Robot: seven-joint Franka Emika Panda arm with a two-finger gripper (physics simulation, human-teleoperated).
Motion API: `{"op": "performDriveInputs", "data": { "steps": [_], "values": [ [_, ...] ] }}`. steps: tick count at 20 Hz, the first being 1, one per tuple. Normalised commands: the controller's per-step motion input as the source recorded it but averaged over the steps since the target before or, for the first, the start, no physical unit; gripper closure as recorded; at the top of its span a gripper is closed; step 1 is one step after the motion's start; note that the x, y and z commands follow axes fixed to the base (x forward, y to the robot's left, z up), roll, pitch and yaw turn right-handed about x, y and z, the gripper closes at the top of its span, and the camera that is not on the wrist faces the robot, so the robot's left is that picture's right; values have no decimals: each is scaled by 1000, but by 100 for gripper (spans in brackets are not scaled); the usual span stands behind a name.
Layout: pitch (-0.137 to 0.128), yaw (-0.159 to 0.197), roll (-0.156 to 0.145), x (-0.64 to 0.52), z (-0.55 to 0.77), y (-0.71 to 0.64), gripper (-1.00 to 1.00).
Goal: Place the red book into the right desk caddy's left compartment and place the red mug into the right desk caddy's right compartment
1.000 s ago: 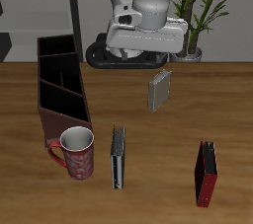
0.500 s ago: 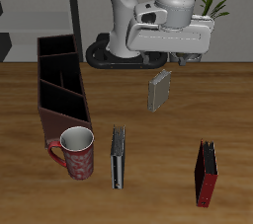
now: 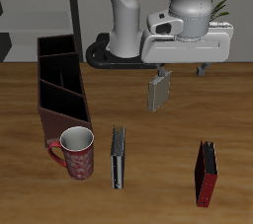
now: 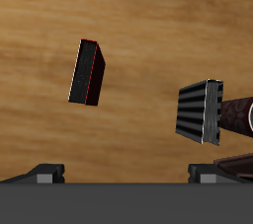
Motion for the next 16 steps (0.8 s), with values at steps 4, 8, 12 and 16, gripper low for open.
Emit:
{"op": "performDriveInputs", "data": {
  "steps": [4,8,12,16],
  "values": [
    [-17,38,39,431,-43,110,-100],
    [-22,-21,17,250,-2,14,-100],
    [-61,11,18,298,-101,64,-100],
    [5,9,53,236,-301,192,-100]
  ]
}}
